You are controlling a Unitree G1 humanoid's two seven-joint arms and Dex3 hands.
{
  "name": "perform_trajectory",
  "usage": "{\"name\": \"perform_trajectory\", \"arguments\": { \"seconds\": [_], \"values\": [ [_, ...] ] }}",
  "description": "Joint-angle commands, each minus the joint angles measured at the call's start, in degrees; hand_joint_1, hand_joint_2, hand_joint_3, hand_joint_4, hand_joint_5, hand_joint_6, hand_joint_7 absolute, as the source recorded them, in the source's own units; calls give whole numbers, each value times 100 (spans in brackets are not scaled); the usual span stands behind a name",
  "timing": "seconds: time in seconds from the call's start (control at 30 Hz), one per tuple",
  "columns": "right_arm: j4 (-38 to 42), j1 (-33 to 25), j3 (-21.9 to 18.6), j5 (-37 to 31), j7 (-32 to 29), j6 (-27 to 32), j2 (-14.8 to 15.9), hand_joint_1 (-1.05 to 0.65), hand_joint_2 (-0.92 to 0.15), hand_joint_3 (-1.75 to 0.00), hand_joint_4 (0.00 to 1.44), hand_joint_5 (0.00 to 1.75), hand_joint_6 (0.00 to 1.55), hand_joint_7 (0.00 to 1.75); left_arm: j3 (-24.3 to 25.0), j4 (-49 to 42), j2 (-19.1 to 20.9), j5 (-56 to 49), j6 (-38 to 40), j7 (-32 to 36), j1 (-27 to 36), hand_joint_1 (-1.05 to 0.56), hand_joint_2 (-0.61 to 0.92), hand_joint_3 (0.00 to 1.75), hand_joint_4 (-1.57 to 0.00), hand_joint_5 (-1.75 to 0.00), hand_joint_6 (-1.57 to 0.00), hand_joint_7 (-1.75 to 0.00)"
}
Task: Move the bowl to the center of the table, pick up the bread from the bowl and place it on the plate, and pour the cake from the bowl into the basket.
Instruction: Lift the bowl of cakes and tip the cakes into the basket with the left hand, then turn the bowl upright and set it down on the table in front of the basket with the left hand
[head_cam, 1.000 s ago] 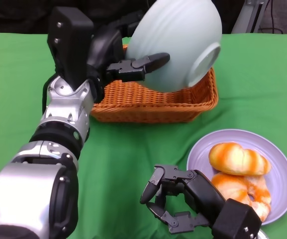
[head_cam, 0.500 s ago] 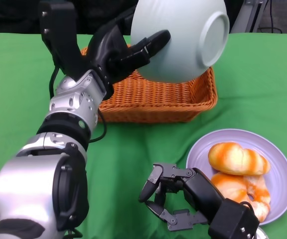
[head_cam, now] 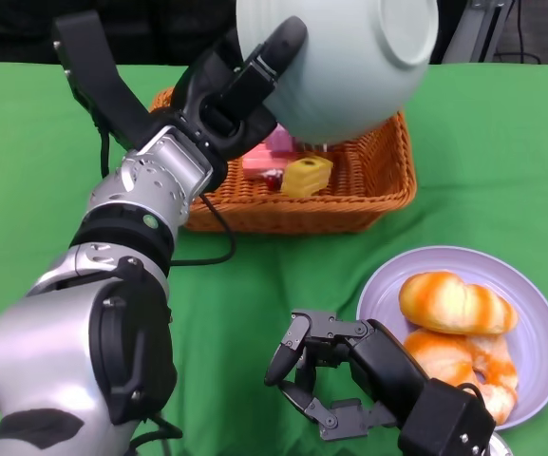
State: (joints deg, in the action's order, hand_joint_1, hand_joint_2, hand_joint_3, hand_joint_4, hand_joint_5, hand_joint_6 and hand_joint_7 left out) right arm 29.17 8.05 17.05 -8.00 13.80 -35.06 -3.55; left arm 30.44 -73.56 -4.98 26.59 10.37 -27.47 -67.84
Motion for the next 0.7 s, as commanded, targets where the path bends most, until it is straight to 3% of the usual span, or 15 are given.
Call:
{"name": "perform_trajectory", "arguments": {
  "seconds": [0.03, 0.47, 0.7],
  "values": [
    [83, 36, -35, 38, 16, -142, 80, -9, -54, -94, 72, 168, 63, 138, 97, 40, 25, 142, 78, 172, -218, -10, 85, 68, -65, -175, -68, -147],
    [188, 84, -53, 82, 82, -209, 74, -9, -55, -93, 74, 166, 64, 138, 570, 26, 19, 656, 424, 774, -280, -8, 78, 68, -70, -175, -68, -151],
    [208, 76, -40, -12, 9, -300, 91, -8, -55, -93, 74, 164, 64, 136, 400, 115, 58, 444, 121, 745, -210, -9, 82, 67, -68, -175, -65, -152]
  ]
}}
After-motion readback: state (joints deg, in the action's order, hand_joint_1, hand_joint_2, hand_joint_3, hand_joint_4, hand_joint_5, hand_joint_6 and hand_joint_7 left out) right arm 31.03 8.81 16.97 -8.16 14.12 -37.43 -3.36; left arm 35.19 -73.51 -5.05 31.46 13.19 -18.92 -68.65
